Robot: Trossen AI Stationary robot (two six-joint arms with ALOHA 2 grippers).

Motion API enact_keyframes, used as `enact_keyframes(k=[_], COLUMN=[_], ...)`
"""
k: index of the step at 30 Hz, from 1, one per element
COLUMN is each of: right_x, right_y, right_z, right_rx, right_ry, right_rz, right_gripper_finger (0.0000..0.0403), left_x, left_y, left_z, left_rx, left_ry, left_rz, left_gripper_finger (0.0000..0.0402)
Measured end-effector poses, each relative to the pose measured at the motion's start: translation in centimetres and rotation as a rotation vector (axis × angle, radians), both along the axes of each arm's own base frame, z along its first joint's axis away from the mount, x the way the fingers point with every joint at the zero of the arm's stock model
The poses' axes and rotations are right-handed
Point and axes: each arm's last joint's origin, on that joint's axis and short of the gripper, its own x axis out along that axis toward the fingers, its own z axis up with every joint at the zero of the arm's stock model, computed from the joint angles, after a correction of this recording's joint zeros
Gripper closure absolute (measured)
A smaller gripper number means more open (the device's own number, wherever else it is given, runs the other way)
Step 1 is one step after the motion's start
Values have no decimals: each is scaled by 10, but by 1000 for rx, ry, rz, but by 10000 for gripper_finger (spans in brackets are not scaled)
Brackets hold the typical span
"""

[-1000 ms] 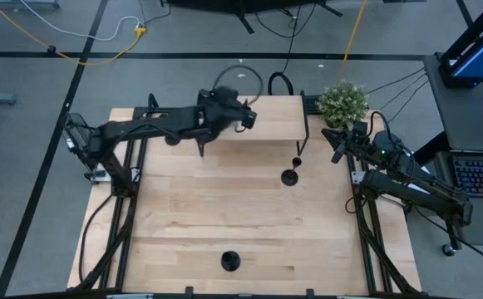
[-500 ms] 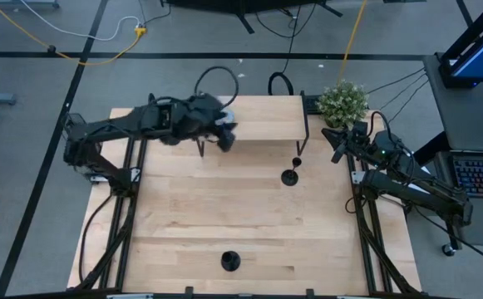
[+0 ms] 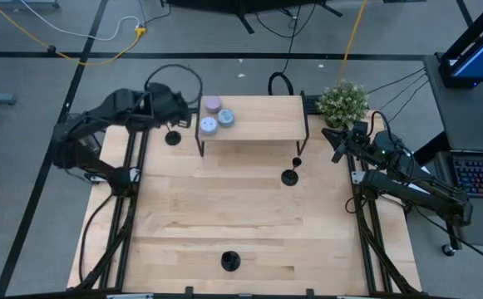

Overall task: Pick & Place candle stick holders
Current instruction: Put the left candle holder on the shelf

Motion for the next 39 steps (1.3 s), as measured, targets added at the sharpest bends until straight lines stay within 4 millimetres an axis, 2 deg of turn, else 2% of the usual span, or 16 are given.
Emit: enact_keyframes(k=[3,8,16,20,24,34,39], right_x=[0,0,0,0,0,0,0], right_y=[0,0,0,0,0,0,0], right_z=[0,0,0,-1,-1,-5,-5], right_rx=[9,9,8,7,-2,17,17], right_ry=[-5,-5,-2,9,15,54,53], right_rz=[-1,2,2,3,4,3,2], right_gripper_finger=[385,385,385,385,385,385,385], left_x=[-2,-8,-12,-7,-1,-14,-12], left_y=[19,53,91,99,105,114,115], left_z=[-1,-15,-32,-41,-49,-94,-109], left_rx=[-30,-143,-280,-338,-374,-506,-512], left_ry=[41,138,237,289,319,353,332], left_rz=[-15,37,10,-77,-117,-86,-103], left_gripper_finger=[214,195,128,101,95,134,154])
